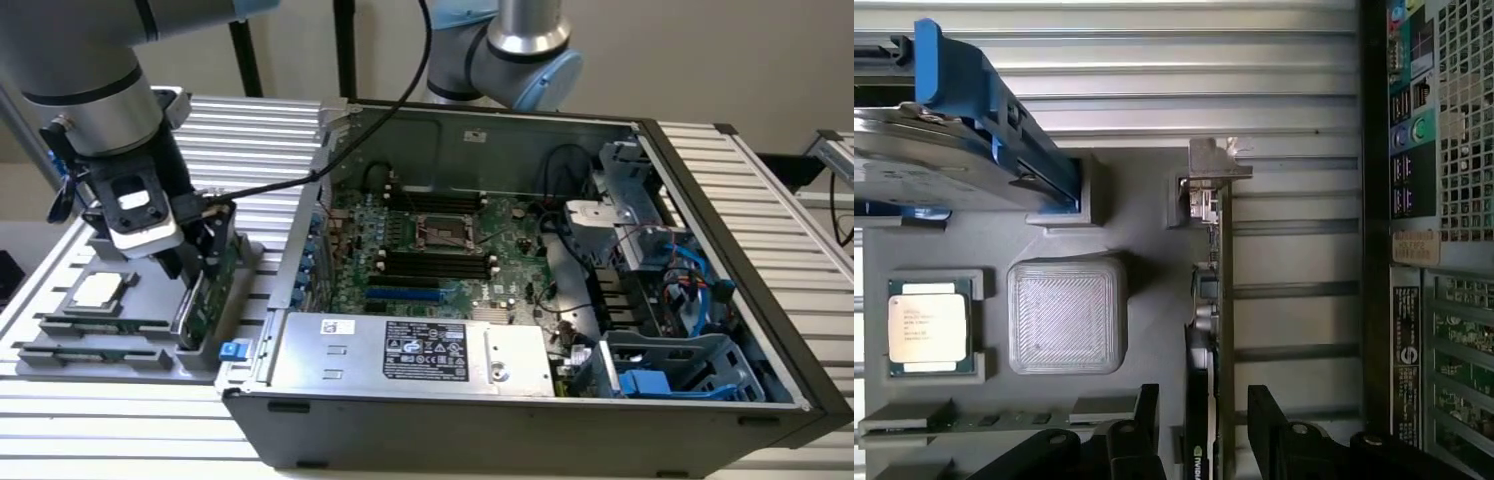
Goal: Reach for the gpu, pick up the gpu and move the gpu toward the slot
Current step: 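Pick up the gpu and move the gpu toward the slot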
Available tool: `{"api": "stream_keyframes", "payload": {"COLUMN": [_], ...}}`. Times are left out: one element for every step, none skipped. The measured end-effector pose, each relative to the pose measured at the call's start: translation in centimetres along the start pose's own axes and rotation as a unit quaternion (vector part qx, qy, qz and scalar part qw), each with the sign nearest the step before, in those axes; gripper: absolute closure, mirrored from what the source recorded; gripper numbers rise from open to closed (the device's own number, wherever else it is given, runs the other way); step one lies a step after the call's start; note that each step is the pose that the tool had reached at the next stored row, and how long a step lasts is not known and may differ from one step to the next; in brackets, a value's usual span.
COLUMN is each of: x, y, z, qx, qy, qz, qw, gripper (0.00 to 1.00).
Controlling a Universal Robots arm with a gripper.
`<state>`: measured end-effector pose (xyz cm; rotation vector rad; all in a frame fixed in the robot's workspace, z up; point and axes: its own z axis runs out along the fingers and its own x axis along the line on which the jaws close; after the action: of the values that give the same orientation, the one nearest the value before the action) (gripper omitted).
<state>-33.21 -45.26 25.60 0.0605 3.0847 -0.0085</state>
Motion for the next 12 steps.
{"api": "stream_keyframes", "payload": {"x": [0.03,0.08,0.11,0.13,0.13,0.14,0.15,0.16,0.16,0.17,0.18,0.18], "y": [0.00,0.00,0.00,-0.01,-0.01,0.00,0.00,0.01,0.02,0.05,0.07,0.09], "z": [0.13,0.21,0.28,0.32,0.36,0.42,0.48,0.53,0.58,0.62,0.66,0.72], "qx": [-0.0001,-0.0001,-0.0001,-0.0001,-0.0001,-0.0002,-0.0001,-0.0001,-0.0001,-0.0001,-0.0001,-0.0001], "qy": [-0.0009,-0.0015,-0.0018,-0.0017,-0.0018,-0.0019,-0.0019,-0.0019,-0.0020,-0.0020,-0.0021,-0.0024], "qz": [0.000,0.000,0.000,0.000,0.000,0.000,0.000,0.000,0.000,0.000,0.000,0.000], "qw": [1.0000,1.0000,1.0000,1.0000,1.0000,1.0000,1.0000,1.0000,1.0000,1.0000,1.0000,1.0000], "gripper": [0.52,0.52,0.52,0.52,0.52,0.52,0.52,0.52,0.52,0.52,0.52,0.52]}}
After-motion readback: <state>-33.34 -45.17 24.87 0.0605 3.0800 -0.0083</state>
